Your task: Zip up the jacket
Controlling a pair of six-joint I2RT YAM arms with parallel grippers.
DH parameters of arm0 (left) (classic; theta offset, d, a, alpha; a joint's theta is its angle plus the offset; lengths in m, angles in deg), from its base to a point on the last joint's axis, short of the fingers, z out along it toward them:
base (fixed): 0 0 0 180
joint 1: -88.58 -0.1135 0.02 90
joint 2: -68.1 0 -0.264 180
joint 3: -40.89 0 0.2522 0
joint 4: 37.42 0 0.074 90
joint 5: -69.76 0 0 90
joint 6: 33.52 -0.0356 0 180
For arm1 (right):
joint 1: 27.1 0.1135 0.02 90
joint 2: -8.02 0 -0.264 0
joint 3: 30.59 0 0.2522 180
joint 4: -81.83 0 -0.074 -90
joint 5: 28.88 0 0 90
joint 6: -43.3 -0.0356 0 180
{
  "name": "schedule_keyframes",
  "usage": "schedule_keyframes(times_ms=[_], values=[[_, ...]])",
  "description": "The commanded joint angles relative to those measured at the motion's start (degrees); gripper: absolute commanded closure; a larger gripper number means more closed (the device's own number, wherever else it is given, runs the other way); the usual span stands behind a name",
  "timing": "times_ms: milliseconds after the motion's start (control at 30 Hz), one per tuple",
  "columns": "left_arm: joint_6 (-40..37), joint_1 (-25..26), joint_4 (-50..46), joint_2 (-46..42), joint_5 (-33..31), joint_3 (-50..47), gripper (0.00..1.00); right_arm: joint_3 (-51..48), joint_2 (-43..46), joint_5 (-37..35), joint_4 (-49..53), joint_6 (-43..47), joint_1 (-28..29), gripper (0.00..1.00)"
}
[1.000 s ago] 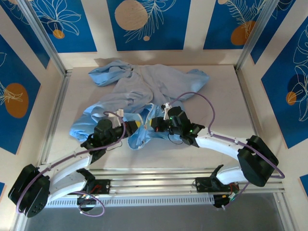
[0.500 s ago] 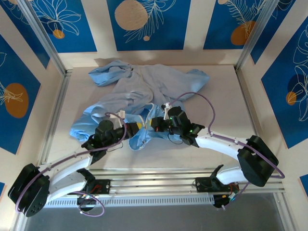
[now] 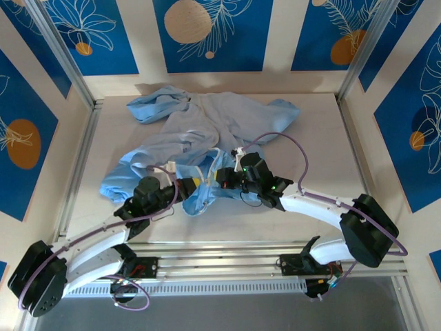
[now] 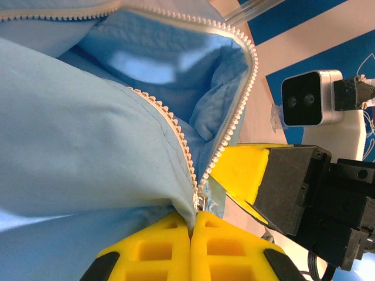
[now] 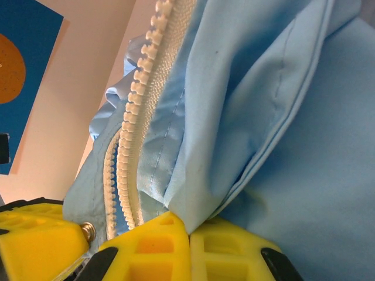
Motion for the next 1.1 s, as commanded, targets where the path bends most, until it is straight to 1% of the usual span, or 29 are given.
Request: schedule_keyframes(times_ms=[0, 300, 700, 1067], values=[[-0.44, 0.58, 0.21, -0.17, -2.21, 2.3, 1.0, -0.2, 1.47, 0.69, -2.91, -0.38, -0.15, 1.0], [-0.47, 0.55, 3.11, 3.99, -0.58, 3.56, 1.0, -0.08, 1.53, 0.6, -2.96, -0.43, -0.15, 1.0], [-0.5, 0.54, 0.92, 0.78, -1.13, 2.12, 1.0, 0.06, 0.6, 0.77, -3.53, -0.63, -0.24, 1.0], [-0.05, 0.5, 2.05, 1.91, -1.37, 2.2, 1.0, 0.09, 0.09, 1.04, -4.06, -0.75, -0.22, 1.0]])
